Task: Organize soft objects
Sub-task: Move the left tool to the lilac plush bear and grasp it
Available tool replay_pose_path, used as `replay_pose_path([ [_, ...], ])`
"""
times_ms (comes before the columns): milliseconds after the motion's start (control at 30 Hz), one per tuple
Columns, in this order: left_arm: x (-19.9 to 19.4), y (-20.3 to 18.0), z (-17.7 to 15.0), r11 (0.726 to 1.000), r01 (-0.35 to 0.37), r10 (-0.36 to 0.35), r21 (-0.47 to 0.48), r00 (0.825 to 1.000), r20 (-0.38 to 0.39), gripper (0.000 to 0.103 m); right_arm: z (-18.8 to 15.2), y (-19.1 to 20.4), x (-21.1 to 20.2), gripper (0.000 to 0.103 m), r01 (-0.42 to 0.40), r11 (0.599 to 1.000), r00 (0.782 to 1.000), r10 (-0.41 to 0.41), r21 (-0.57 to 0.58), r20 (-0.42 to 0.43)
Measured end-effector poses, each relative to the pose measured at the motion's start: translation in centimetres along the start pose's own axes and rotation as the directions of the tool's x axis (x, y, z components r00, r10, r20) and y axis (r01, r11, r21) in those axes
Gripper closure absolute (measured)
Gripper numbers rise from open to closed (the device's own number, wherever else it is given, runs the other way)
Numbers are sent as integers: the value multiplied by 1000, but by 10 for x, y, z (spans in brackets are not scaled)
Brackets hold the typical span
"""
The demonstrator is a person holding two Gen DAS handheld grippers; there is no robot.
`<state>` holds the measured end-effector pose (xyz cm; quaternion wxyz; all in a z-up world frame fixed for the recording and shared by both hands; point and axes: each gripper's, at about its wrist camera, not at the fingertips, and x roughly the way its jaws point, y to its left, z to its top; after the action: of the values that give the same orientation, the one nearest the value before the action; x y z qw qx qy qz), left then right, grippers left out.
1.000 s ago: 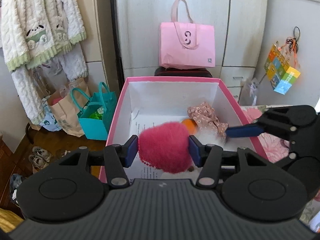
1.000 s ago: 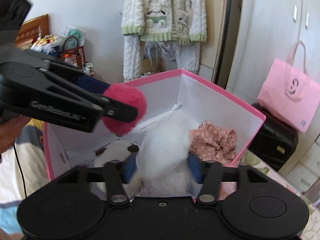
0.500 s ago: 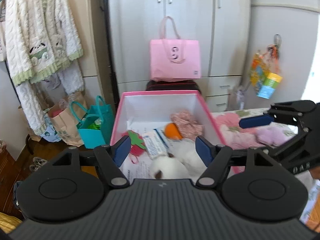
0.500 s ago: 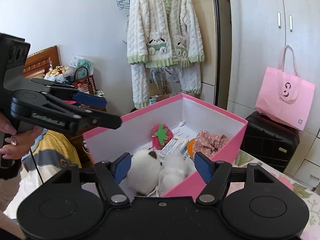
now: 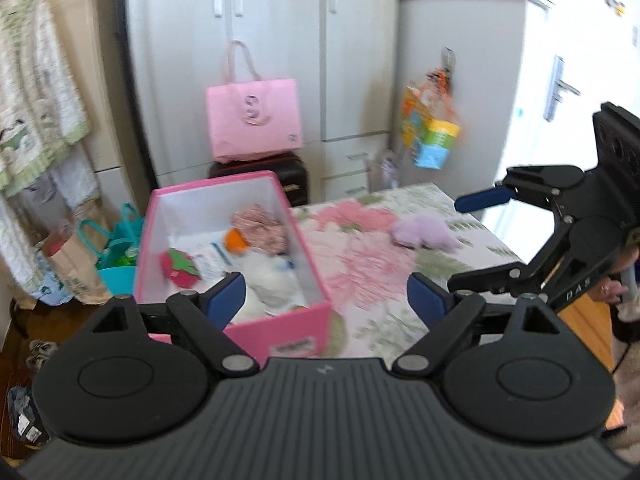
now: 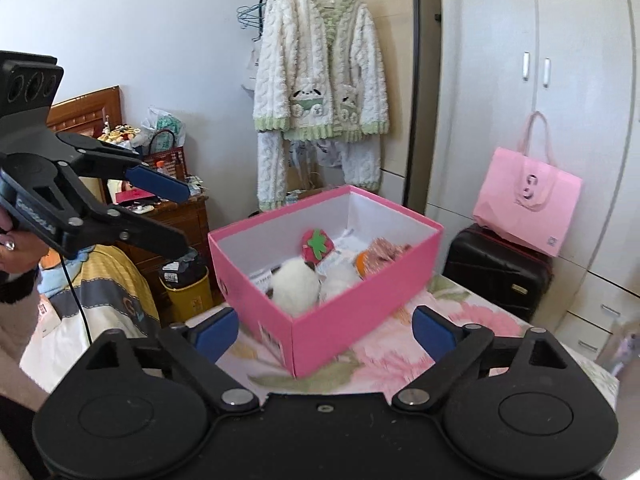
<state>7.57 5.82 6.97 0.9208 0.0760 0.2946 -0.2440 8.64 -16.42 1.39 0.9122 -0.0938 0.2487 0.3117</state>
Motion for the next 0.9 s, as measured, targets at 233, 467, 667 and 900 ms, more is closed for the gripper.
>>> replay_pose_path([
  [233,19,-39,-5,994,84,-81,72,995,-52,11,-40,-13,-29,1,74,995,997,-73,60,-26],
  [467,54,-65,1,982,162,-153,95,983,-101,11,-74,-39,-32,0,189,977,980,-182,103,-74],
  [667,89,-82,11,973,213,-202,83,972,-123,11,-96,-63,-20,0,232,967,970,-223,101,-101],
  [900,142,-96,18,966,254,-244,53,960,-138,12,-112,-94,-1,1,256,961,965,-249,105,-79],
])
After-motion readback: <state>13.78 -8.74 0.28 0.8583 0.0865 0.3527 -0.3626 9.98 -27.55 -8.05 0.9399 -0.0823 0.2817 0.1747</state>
